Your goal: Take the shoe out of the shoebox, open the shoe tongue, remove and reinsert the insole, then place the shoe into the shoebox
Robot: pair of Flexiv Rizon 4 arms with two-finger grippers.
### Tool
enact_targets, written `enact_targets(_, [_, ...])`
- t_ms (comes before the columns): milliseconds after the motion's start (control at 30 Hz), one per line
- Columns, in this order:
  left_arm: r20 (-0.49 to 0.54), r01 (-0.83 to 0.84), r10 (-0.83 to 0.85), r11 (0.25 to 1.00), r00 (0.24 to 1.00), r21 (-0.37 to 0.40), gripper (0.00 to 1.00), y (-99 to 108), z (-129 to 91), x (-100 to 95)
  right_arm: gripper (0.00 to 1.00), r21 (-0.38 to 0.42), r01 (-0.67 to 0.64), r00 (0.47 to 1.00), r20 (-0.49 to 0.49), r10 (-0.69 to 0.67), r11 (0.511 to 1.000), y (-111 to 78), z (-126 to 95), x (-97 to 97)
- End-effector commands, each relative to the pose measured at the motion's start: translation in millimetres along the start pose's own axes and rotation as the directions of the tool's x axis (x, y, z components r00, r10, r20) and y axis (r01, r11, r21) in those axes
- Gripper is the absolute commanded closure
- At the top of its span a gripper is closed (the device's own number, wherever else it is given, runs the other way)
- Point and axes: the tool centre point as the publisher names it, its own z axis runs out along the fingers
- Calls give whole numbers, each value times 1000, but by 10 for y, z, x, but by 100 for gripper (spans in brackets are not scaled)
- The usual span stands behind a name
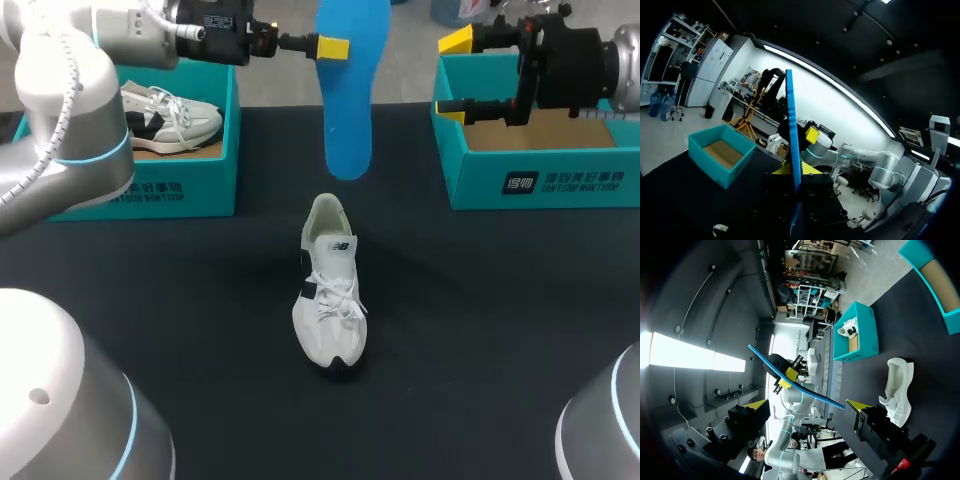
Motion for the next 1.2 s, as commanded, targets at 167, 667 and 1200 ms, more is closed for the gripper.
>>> enact_targets(167, [-105,-368,403,895,909,253,100,-20,-62,21,0,0,-1,1000,1,1,1000,7,14,-3])
enact_targets(667, [-114,-514,545,829,831,220,100,-44,-56,9,0,0,-1,1000,1,1,1000,7,14,-3])
enact_targets(1200, [15,-700,743,623,669,349,100,-193,-108,-114,0,0,-1,1000,1,1,1000,7,14,-3])
